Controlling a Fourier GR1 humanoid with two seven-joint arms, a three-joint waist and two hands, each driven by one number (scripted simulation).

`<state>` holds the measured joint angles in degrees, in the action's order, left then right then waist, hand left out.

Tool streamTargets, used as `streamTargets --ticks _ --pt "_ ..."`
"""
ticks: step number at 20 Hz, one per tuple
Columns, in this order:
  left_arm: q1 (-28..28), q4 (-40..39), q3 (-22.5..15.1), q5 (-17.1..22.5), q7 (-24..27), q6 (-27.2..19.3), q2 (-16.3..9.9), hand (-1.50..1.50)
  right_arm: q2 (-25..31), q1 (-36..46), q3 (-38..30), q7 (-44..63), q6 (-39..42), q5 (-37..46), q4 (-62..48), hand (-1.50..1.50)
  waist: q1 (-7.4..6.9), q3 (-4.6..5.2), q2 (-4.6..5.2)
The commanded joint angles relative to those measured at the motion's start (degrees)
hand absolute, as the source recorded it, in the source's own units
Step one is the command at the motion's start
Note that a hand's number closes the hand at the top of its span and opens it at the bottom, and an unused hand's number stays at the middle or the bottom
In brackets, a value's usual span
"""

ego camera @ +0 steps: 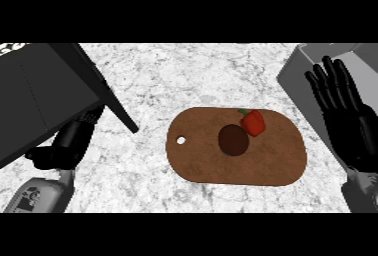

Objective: Pick the cupcake from the cutting board and place it in the cardboard box

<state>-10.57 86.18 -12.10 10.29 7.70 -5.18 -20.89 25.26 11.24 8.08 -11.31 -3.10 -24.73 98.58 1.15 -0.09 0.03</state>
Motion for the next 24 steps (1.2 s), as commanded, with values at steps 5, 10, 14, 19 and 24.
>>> streamTargets --ticks 5,10,14,19,24 --pt "3.25 -0.02 5.03 4.96 -4.29 -6.57 3.74 0.00 3.01 -1.71 -14.20 3.70 -5.77 -3.91 -14.02 1.50 -2.30 -0.05 0.43" --pt "1.48 0.40 4.51 6.34 -9.33 -9.56 6.49 0.00 4.71 -7.50 -8.52 1.65 -13.21 11.47 -23.36 -1.50 -2.95 -0.07 0.63" --pt "0.49 4.14 3.98 5.95 -14.10 -11.42 5.97 0.00 5.22 -5.37 -5.26 -7.18 -12.48 18.20 -22.41 -1.50 -2.83 -0.03 0.06" --pt "4.25 4.54 3.13 5.97 -11.88 -10.63 5.70 0.00 17.92 -1.61 -2.30 3.61 -1.84 20.92 -19.68 -1.50 -3.29 0.23 -0.10" --pt "2.66 4.86 2.01 4.96 -14.12 -12.55 6.64 0.00 24.45 -0.76 5.01 13.52 11.17 21.67 -14.40 -1.50 -2.97 0.30 -0.23"
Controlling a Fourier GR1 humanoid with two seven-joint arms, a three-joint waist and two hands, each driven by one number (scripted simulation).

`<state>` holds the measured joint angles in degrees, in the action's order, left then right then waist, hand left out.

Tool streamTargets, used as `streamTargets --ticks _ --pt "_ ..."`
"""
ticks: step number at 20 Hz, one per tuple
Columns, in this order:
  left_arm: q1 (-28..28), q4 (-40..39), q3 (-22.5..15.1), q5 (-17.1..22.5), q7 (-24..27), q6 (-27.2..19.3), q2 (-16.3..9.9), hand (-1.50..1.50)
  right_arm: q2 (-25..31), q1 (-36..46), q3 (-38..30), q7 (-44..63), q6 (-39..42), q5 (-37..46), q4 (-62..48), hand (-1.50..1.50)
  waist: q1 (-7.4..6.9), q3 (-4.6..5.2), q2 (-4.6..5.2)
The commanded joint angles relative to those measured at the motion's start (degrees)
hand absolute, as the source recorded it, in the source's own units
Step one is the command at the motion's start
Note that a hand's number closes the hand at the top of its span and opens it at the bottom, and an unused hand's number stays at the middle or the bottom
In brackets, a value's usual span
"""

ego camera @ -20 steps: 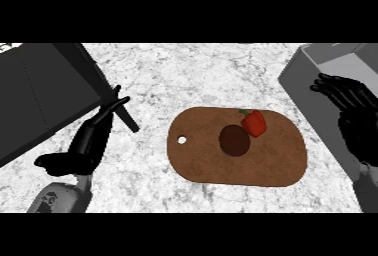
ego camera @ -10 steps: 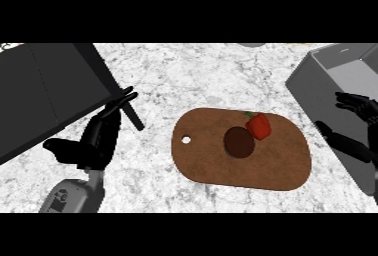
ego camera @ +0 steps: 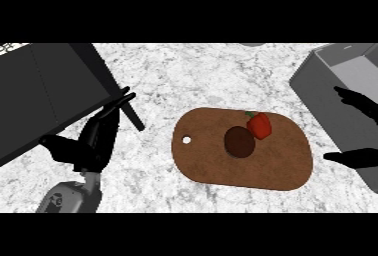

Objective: Pick the cupcake from the cutting board and place it in the cardboard box

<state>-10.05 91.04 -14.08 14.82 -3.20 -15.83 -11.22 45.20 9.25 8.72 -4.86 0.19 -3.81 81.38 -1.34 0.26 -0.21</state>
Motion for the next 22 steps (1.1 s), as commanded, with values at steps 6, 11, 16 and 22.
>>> streamTargets --ticks 6,11,16,22 --pt "1.54 0.68 7.53 1.71 -4.47 -1.43 -5.76 0.00 5.43 6.76 3.90 20.26 15.72 -6.82 9.64 -1.50 0.36 -0.17 0.03" --pt "2.33 0.67 6.61 2.35 -4.60 -0.44 -5.08 0.00 -0.72 11.35 5.68 29.32 13.98 -9.26 15.20 -1.50 0.72 -0.19 0.07" --pt "2.10 1.64 7.70 2.77 -5.50 -0.76 -5.03 0.00 -3.24 12.32 7.28 34.38 13.14 -6.96 16.93 -1.50 0.95 -0.22 0.11" --pt "3.24 0.17 7.09 1.86 -2.39 0.02 -4.52 0.00 -8.67 13.37 11.80 41.55 9.77 -1.78 17.03 -1.50 0.77 -0.21 0.23"
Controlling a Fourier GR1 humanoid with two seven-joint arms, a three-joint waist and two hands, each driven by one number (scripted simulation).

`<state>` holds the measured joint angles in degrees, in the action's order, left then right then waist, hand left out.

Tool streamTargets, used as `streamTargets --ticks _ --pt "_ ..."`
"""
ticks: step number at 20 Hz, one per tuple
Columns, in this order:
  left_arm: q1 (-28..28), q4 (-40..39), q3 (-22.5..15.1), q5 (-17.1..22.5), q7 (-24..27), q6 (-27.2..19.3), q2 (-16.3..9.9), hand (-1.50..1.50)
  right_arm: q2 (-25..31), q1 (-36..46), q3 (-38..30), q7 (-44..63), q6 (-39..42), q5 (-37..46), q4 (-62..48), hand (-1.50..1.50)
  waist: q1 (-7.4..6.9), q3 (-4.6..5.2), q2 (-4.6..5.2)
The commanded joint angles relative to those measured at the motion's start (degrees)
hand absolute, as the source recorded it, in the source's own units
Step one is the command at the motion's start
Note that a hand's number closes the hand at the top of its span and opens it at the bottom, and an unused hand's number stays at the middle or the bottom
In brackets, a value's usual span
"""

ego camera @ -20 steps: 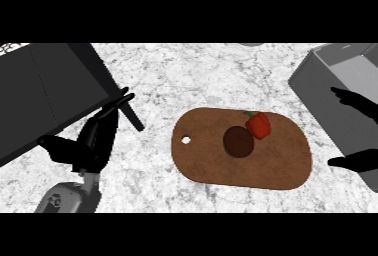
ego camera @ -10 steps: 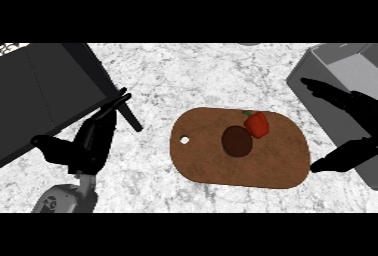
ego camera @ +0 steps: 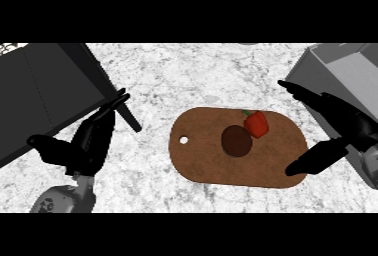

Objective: Pick the cupcake from the cutting board and place it in the cardboard box

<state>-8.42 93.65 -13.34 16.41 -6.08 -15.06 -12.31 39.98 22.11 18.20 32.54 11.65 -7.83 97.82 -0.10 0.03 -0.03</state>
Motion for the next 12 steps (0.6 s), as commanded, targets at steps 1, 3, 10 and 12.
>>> streamTargets --ticks 1,3,10,12 --pt "2.01 0.64 8.73 2.44 -2.44 0.33 -6.37 0.00 -3.92 0.02 2.32 3.57 -1.94 2.12 -0.40 -1.50 -0.97 0.00 0.00" --pt "-0.98 -2.68 6.38 -0.62 -1.93 -2.63 -2.75 0.00 -4.77 0.89 1.59 4.07 -0.28 1.21 0.36 -1.50 -0.19 -0.01 0.04" --pt "1.05 0.75 7.24 -0.14 -3.87 -0.88 -5.54 0.00 -9.11 1.38 3.05 1.86 -2.49 7.71 -4.34 -1.50 -0.78 -0.04 0.09" --pt "0.11 1.08 4.46 -2.67 -4.86 -4.49 -2.04 0.00 -10.02 0.85 3.24 4.64 -2.77 8.51 -2.07 -1.50 -0.31 -0.04 -0.01"
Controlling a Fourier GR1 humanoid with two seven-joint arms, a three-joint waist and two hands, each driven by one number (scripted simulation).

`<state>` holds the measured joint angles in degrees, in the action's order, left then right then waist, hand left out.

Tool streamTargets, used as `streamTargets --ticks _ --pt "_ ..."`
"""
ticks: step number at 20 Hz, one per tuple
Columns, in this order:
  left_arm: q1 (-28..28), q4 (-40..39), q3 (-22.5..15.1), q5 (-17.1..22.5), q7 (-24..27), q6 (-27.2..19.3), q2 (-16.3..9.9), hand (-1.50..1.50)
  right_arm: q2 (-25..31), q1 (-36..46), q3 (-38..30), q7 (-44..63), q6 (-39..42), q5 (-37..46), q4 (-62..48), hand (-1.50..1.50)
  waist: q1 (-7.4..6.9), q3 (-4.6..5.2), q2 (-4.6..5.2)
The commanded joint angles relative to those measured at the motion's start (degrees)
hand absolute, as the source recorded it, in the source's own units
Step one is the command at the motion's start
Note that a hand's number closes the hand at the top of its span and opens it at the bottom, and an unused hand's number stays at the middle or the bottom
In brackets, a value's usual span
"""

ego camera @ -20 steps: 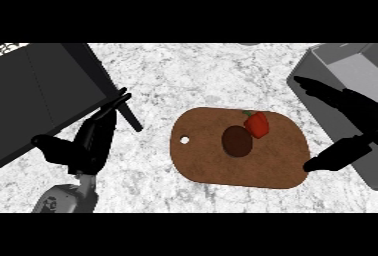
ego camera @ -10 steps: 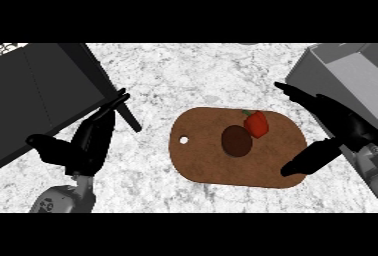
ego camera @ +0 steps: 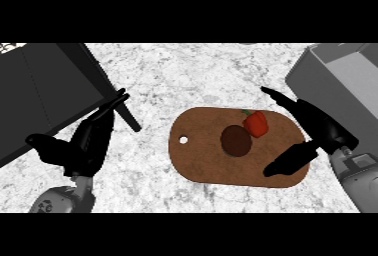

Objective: Pick the cupcake from the cutting board and place it in the cardboard box

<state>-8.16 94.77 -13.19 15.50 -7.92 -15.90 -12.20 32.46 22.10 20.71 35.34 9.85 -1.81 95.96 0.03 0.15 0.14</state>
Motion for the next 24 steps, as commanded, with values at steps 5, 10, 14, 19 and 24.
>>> streamTargets --ticks 5,10,14,19,24 --pt "3.78 -0.39 7.62 1.80 0.66 1.61 -5.01 0.00 -2.04 -2.02 -0.72 0.13 0.90 1.82 -0.46 -1.50 -0.44 -0.13 -0.19" --pt "2.38 -1.25 7.07 1.03 0.13 0.95 -3.80 0.00 -6.35 0.27 0.66 -1.65 -0.28 5.57 -5.21 -1.50 -0.81 -0.14 -0.06" --pt "-0.20 -1.65 6.93 0.08 -2.78 -0.61 -3.55 0.00 -7.88 -2.78 3.30 -3.55 -2.15 9.99 -5.25 -1.50 -0.37 -0.16 -0.13" --pt "2.11 -0.64 8.13 1.39 -0.97 1.83 -4.85 0.00 -8.79 1.71 1.87 0.47 -0.40 10.63 -7.69 -1.50 -0.78 -0.13 -0.14" --pt "2.54 -2.64 6.33 -1.62 1.57 -0.43 -2.17 0.00 -8.70 0.74 0.89 -2.54 1.38 10.81 -9.25 -1.50 -0.38 -0.14 -0.13"
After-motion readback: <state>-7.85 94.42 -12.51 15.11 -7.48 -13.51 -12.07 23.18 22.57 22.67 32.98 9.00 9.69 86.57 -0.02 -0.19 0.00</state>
